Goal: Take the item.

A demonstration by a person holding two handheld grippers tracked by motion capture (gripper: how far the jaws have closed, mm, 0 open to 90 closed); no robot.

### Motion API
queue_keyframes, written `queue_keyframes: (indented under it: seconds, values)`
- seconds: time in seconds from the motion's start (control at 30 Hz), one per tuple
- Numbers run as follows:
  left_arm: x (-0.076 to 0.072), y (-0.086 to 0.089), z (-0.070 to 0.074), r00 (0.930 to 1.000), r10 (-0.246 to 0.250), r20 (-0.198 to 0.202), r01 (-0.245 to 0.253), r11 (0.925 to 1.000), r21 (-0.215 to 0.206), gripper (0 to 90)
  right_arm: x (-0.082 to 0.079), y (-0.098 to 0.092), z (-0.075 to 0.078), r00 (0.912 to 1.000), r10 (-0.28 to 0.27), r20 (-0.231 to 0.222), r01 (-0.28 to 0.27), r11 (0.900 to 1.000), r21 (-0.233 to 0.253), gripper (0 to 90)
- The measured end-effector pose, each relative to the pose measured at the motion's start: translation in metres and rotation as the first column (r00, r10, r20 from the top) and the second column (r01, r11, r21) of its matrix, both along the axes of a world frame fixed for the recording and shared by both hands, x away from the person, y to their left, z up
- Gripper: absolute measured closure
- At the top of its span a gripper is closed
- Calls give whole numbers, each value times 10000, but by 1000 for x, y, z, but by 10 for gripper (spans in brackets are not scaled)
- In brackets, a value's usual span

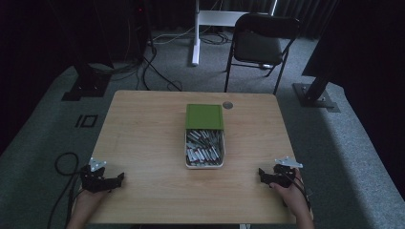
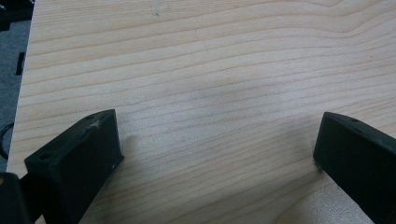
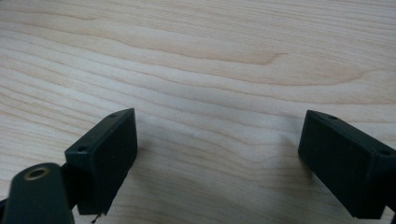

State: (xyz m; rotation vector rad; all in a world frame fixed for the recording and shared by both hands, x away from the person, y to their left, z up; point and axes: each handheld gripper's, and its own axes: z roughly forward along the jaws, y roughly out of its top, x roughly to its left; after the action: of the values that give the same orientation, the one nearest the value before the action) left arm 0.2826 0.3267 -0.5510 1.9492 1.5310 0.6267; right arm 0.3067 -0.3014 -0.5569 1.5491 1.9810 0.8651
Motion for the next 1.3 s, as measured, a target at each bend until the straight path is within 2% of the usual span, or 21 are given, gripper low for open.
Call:
queue_keyframes:
  seconds: [0.23,0.57,0.9,1.3]
  values:
    - [0,0,0,10000,0,-14,0,10000,8,14,0,4,0,9996,-289,5,289,9996,8,124]
    - [0,0,0,10000,0,-15,0,10000,8,14,3,11,2,9999,-147,47,147,9999,-30,135]
    - [0,0,0,10000,0,-16,0,10000,9,14,8,21,18,9994,-68,326,63,9999,137,137]
    - [0,0,0,10000,1,-17,-1,10000,6,14,14,34,44,9963,129,845,-158,9993,333,139]
